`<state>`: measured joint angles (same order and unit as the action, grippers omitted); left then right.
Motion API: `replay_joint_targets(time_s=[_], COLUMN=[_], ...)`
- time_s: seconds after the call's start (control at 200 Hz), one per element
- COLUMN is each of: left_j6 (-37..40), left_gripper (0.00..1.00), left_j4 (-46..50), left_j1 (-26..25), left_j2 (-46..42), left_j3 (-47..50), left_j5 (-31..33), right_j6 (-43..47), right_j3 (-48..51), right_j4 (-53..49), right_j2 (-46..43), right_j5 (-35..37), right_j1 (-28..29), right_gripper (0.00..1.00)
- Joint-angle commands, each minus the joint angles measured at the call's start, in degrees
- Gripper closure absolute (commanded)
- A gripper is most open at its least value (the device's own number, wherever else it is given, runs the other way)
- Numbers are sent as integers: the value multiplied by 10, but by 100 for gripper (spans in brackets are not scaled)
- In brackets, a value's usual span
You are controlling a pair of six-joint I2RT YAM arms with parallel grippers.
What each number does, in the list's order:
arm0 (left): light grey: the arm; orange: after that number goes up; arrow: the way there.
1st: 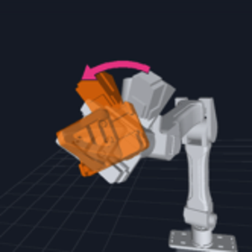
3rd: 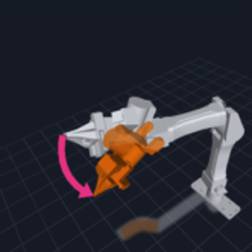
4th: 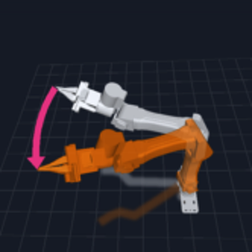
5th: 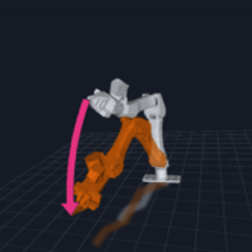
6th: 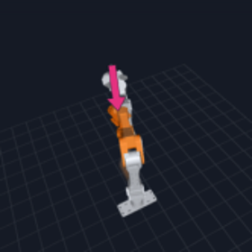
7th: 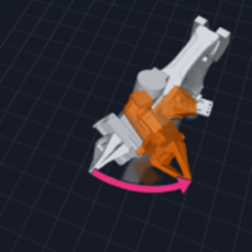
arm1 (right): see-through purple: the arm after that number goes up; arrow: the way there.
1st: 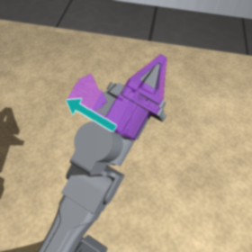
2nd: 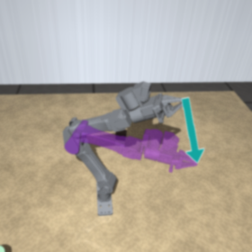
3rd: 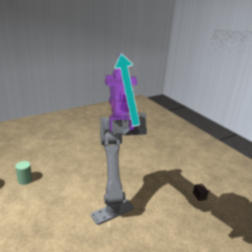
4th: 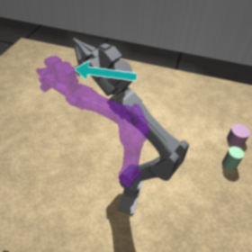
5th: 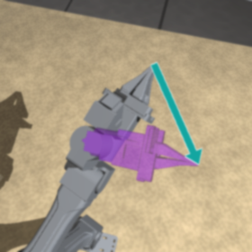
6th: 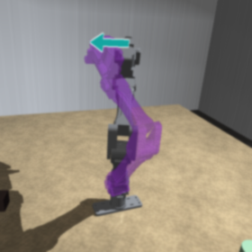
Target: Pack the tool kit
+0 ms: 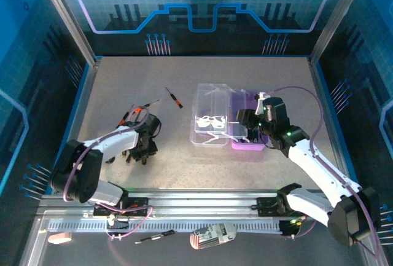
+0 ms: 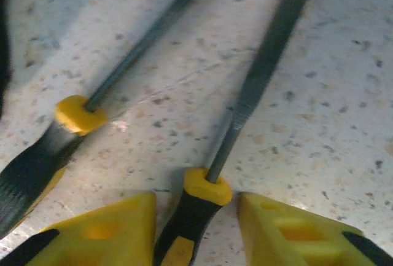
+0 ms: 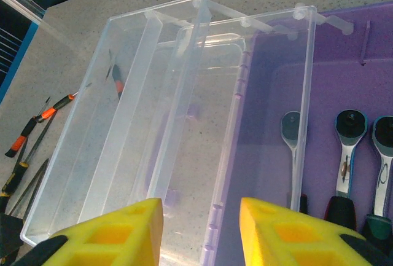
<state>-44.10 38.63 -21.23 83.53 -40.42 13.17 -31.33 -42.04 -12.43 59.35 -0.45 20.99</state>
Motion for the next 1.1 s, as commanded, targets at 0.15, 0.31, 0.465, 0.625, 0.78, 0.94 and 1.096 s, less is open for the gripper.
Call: replay_joint_targets(time_s=[0.15,0.31,0.465,0.625,0.78,0.94,1.096], left_j6=[20,27,38,59,101,148,171], left_gripper=[84,88,89,90,89,89,92], left_j4=[-53,-49,-50,-50,-56,-81,-172], left_j1=[-71,-96,-113,-118,-118,-117,-119], left_j2=[67,69,54,-1,-70,-121,-138], left_j3=[-44,-63,-79,-104,-135,-162,-152], left_j5=[-47,-41,-42,-52,-55,-78,-185], right_j6=[-1,0,-3,-8,-20,-41,-75], right_j3=[-10,-12,-14,-22,-36,-47,-54], right_j4=[-14,-19,-22,-24,-20,-8,36], right_j2=[-14,-19,-20,-11,6,8,20], right_j5=[9,11,10,-10,-53,-71,-104], right_j1=[2,1,1,1,4,19,37], right_gripper=[61,61,61,61,58,56,53])
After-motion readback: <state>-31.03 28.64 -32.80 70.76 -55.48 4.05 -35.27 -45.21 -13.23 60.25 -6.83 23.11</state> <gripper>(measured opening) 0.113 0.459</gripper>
